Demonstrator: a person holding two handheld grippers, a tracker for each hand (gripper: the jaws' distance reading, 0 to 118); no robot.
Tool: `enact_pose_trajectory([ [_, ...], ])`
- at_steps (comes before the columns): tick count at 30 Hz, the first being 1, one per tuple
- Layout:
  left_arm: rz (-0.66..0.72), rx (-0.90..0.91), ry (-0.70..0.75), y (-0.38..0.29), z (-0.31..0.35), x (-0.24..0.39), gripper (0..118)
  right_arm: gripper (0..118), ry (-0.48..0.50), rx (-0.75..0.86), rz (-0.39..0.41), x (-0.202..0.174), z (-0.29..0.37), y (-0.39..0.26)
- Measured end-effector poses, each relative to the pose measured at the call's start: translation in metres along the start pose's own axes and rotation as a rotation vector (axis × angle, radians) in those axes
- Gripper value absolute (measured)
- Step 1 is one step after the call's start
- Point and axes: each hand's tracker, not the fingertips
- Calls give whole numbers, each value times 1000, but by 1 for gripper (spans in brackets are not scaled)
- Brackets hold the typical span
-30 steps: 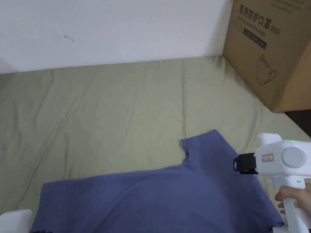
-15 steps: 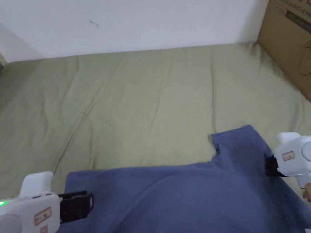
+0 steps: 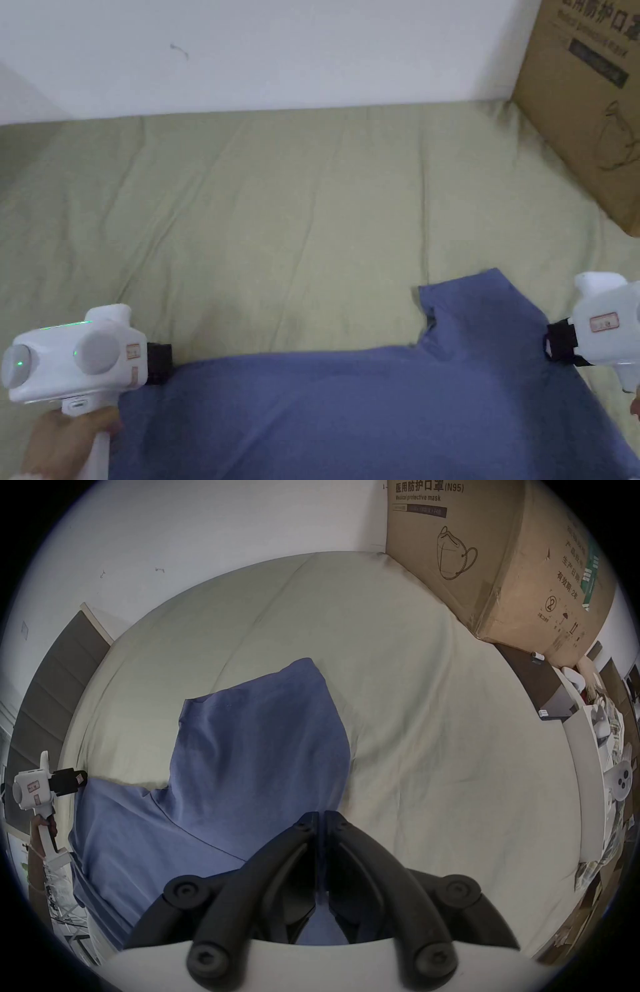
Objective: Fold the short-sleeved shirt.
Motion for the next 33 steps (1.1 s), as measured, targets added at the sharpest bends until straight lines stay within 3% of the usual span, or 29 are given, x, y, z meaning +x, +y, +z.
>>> enact_pose_trajectory([
  [1, 6, 5, -7, 0, 2, -3, 51, 4, 0, 2, 7, -1, 0, 0],
  [3, -10, 2, -17, 2, 6, -2, 14, 4, 1, -1, 16, -2, -1, 2],
  [4, -10, 3, -16, 3, 8, -2, 3, 4, -1, 1, 15, -1, -1, 2],
  [17, -4, 52, -98, 3, 57, -10, 3, 4, 21, 18, -6, 5, 13, -1],
  [25, -58, 149, -133, -28, 140, -26, 3, 4, 79, 94, -3, 16, 87, -32],
  [33, -119, 172, -135, -110, 212, -46, 3, 4, 136, 104, -24, 27, 164, -118],
])
